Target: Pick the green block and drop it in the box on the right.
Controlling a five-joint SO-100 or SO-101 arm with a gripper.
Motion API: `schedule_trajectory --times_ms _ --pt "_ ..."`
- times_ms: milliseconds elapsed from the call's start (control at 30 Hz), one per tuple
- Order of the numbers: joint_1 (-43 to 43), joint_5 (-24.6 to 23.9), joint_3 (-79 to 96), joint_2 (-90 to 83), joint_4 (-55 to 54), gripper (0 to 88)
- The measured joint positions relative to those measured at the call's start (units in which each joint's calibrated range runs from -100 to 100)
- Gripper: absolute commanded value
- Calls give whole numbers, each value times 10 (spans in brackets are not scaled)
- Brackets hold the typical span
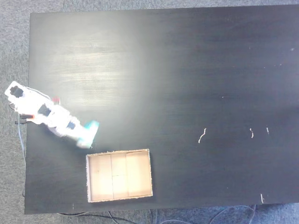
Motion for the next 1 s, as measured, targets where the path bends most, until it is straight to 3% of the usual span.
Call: schedule_trajectory --times_ms 133,400,533,733,833,1000 --pt "97 6 -57 135 -110 217" --pt "119 14 -385 576 -94 224" --pt "120 23 -488 698 -37 361" --pt "120 32 -512 717 -21 594" --pt "118 27 -449 643 5 542" --pt "31 -17 -245 271 89 277"
